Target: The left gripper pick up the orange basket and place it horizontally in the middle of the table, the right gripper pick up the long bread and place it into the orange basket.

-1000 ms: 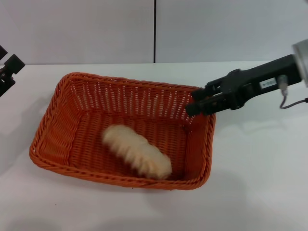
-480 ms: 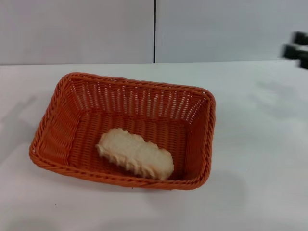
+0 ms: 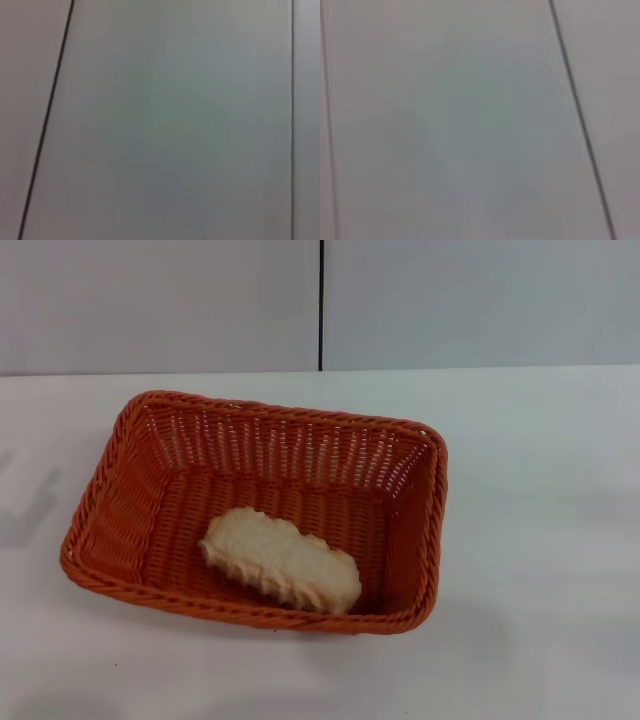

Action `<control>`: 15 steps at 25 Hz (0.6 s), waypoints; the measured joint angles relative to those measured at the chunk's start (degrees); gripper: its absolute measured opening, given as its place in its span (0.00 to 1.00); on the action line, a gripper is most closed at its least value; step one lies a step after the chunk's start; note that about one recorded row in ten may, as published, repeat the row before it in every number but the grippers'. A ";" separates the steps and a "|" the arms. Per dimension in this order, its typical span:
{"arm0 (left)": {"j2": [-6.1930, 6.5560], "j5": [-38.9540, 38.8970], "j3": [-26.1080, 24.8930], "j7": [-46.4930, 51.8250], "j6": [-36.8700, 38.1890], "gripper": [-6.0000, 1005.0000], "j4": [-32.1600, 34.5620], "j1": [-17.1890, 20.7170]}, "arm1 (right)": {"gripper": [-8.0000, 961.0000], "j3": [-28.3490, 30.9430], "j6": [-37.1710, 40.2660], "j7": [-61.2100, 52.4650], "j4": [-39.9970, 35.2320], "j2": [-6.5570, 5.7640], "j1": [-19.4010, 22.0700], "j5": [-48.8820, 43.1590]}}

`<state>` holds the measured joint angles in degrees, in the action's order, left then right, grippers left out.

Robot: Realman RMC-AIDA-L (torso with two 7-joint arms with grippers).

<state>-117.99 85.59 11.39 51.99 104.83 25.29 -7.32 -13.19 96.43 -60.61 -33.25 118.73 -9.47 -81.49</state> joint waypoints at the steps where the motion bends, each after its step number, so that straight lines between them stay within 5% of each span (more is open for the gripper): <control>1: 0.00 0.00 0.00 0.00 0.00 0.69 0.00 0.00 | 0.59 0.00 0.00 0.00 0.00 0.00 0.00 0.00; 15: -0.07 -0.04 -3.41 -11.09 0.12 0.56 -6.72 1.68 | 0.09 5.01 3.01 11.66 10.79 0.11 -0.48 0.09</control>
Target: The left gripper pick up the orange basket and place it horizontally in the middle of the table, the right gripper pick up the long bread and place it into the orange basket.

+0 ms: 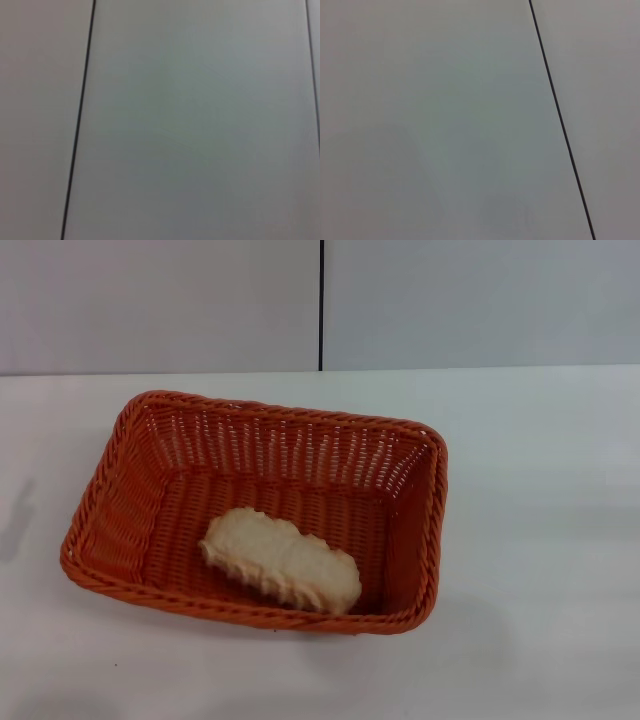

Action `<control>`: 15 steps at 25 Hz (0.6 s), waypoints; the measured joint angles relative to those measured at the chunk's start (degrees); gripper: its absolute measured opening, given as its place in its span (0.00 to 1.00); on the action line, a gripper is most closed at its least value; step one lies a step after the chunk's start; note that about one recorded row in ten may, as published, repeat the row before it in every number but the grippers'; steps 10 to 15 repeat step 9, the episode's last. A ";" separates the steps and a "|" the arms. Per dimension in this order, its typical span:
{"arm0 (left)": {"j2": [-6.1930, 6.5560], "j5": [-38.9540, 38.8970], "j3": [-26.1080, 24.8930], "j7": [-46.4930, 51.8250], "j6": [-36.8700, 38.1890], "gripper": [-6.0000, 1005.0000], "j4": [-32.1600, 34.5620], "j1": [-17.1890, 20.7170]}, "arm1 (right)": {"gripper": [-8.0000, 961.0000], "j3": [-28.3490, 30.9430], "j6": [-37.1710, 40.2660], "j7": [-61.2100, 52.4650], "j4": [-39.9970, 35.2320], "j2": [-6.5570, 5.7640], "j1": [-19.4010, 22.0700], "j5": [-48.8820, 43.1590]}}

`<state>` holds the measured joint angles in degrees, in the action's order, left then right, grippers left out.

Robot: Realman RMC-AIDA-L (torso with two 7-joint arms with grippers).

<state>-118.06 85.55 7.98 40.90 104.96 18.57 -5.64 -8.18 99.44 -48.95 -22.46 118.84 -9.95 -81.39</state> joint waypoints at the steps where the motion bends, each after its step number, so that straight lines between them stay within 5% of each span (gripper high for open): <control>1: 0.00 0.00 0.00 0.00 0.00 0.55 0.00 0.00 | 0.06 0.00 0.00 0.00 0.00 0.00 0.00 0.00; 15: -0.14 -0.01 -0.84 -1.11 0.00 0.54 -2.87 0.23 | 0.01 -0.03 -0.45 0.09 0.56 -0.05 -0.71 0.01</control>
